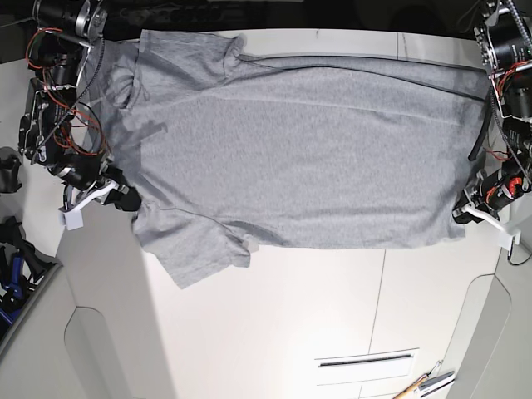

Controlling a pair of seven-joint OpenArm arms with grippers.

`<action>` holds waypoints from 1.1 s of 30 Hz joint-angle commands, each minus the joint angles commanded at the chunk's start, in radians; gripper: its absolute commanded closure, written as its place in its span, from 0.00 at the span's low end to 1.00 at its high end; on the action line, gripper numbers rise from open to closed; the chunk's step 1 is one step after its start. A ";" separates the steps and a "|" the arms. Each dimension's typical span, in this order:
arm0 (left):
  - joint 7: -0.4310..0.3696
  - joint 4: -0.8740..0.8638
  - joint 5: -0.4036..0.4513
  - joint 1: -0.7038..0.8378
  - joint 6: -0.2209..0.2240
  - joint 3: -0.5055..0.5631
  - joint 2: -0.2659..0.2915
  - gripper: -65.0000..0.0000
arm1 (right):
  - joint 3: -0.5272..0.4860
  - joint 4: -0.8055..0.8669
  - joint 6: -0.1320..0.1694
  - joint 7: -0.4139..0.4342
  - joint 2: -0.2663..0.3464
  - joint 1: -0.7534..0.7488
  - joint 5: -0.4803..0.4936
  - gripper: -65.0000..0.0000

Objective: Fold the T-shirt properly
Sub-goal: 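Move both grippers to the shirt's hem edge and pinch it, then lift the hem edge with both grippers and fold it over the shirt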

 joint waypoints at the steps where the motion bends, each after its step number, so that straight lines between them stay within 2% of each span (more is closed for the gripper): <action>1: 0.020 0.020 -0.016 0.006 0.000 0.000 -0.008 1.00 | 0.000 0.043 0.000 -0.007 0.000 -0.014 0.006 1.00; 5: 0.079 0.099 -0.065 0.044 0.000 0.000 -0.053 1.00 | 0.000 0.209 0.000 -0.056 0.003 -0.075 0.007 1.00; 9: 0.149 0.188 -0.125 0.103 0.000 0.000 -0.110 1.00 | 0.002 0.335 -0.001 -0.058 0.024 -0.155 0.011 1.00; 18: 0.168 0.333 -0.139 0.240 0.000 0.000 -0.216 1.00 | 0.005 0.469 -0.001 -0.062 0.133 -0.297 0.035 1.00; 24: 0.209 0.373 -0.138 0.344 0.000 0.000 -0.223 1.00 | 0.007 0.475 -0.001 -0.132 0.155 -0.331 0.064 1.00; 28: 0.198 0.382 -0.130 0.425 0.000 0.000 -0.224 1.00 | 0.007 0.475 -0.002 -0.101 0.154 -0.388 0.062 1.00; 33: 0.173 0.382 -0.132 0.431 0.000 0.000 -0.224 1.00 | 0.007 0.472 -0.005 -0.068 0.149 -0.415 0.040 1.00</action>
